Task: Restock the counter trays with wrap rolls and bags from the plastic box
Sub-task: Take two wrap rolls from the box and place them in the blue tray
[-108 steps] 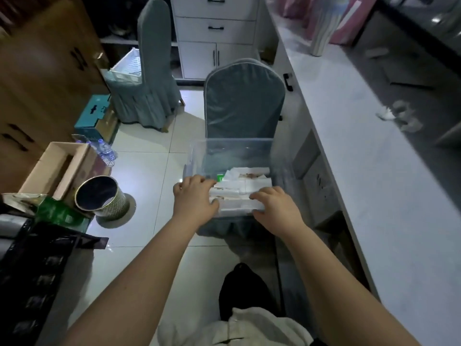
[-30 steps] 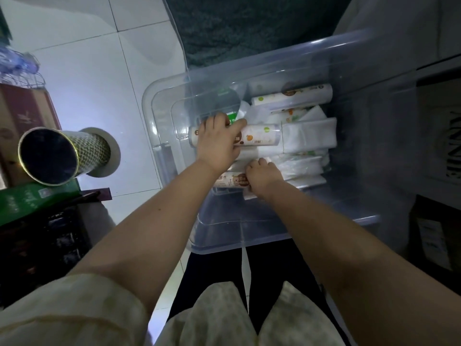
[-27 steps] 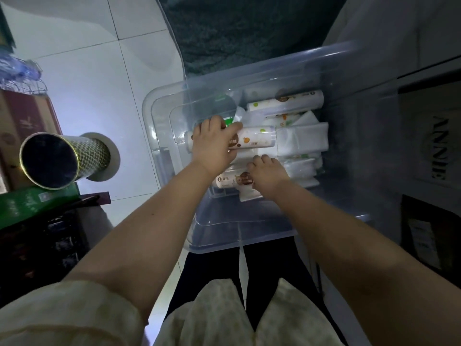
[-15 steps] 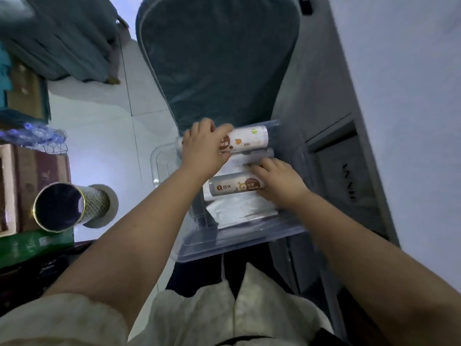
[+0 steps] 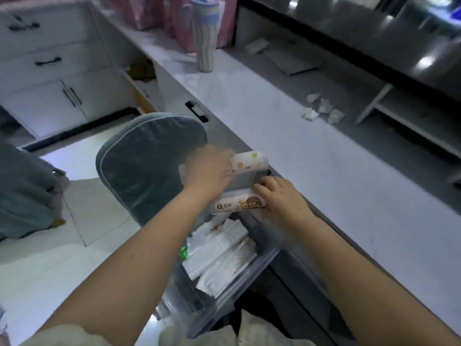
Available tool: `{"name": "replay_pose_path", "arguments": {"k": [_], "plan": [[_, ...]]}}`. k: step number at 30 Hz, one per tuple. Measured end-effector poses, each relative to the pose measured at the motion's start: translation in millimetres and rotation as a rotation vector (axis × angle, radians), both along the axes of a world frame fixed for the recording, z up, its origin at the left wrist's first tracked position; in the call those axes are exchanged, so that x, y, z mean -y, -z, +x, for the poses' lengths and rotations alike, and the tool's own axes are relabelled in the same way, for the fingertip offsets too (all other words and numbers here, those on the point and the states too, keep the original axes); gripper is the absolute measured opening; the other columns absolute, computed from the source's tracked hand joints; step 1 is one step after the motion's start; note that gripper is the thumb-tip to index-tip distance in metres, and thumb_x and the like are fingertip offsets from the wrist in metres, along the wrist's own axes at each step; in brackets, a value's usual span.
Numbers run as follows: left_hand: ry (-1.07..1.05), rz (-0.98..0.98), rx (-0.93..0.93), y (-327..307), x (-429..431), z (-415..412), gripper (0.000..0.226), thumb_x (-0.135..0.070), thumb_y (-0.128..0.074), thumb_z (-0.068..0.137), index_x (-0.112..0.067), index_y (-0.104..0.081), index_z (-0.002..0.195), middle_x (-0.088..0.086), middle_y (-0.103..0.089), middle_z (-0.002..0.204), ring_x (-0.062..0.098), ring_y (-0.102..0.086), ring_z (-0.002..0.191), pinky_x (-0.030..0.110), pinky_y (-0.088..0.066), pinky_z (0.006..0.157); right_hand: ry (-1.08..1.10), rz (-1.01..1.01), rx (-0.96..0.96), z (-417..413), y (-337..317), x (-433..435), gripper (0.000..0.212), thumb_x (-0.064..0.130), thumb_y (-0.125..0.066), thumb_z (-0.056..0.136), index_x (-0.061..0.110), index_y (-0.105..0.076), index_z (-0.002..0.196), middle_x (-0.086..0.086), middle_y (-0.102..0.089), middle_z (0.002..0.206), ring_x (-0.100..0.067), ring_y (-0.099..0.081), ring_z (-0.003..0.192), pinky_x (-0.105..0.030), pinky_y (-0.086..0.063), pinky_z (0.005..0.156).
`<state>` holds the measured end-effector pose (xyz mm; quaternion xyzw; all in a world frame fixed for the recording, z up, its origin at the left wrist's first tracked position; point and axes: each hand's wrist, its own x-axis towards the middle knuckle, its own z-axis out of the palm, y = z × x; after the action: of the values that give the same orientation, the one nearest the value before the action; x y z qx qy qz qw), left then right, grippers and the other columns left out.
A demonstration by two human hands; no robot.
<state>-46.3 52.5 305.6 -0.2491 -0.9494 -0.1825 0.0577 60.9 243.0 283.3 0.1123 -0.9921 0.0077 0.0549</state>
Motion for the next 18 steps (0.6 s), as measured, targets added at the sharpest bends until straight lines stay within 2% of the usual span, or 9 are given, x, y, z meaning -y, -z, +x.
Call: {"name": "replay_pose_path", "arguments": {"k": [4,7,9,13,18], "plan": [[0.205,0.034,-0.069,-25.6,-48.7,15.7,0.054,-0.041,-0.071,0.073,-0.037,-0.051,0.123,0.003,-0.048,0.106,0.024,-0.044,0.096,0.040,-0.036,0.083,0.163,-0.049,-0.149,56.2,-26.2,-14.2,0.048,0.050,-0.059,0.078,0.015,-0.058,0.110,-0.009,-0.061,0.107,-0.029,-0.055,0.095,-0.042,-0.047,0.084],[0.374,0.076,-0.114,-47.9,-94.6,43.5,0.053,-0.041,-0.072,0.072,-0.037,-0.051,0.120,0.002,-0.049,0.104,0.023,-0.044,0.093,0.038,-0.035,0.081,0.300,0.013,-0.160,104.9,-52.8,-32.9,0.049,0.031,-0.077,0.070,0.011,-0.059,0.111,-0.012,-0.061,0.105,-0.032,-0.057,0.094,-0.046,-0.050,0.083],[0.488,0.100,-0.139,-64.4,-127.9,70.2,0.053,-0.043,-0.074,0.070,-0.035,-0.053,0.118,0.003,-0.050,0.103,0.024,-0.045,0.092,0.037,-0.033,0.079,0.426,0.029,-0.182,144.7,-69.7,-46.6,0.051,0.021,-0.081,0.065,0.007,-0.061,0.110,-0.014,-0.062,0.105,-0.034,-0.058,0.090,-0.046,-0.051,0.079],[0.684,0.137,-0.209,-94.4,-189.7,139.8,0.056,-0.044,-0.075,0.069,-0.033,-0.053,0.120,0.003,-0.051,0.103,0.024,-0.046,0.093,0.039,-0.036,0.079,0.627,0.081,-0.231,235.3,-93.3,-70.4,0.051,0.021,-0.080,0.067,0.009,-0.059,0.112,-0.013,-0.061,0.108,-0.033,-0.057,0.093,-0.045,-0.050,0.080],[0.928,0.138,-0.220,-107.4,-250.3,255.1,0.059,-0.044,-0.075,0.070,-0.033,-0.052,0.123,0.002,-0.049,0.106,0.024,-0.046,0.098,0.039,-0.034,0.085,0.852,0.116,-0.292,357.1,-103.4,-93.4,0.055,0.020,-0.084,0.059,0.009,-0.061,0.108,-0.013,-0.063,0.104,-0.034,-0.059,0.090,-0.044,-0.051,0.077]]}}
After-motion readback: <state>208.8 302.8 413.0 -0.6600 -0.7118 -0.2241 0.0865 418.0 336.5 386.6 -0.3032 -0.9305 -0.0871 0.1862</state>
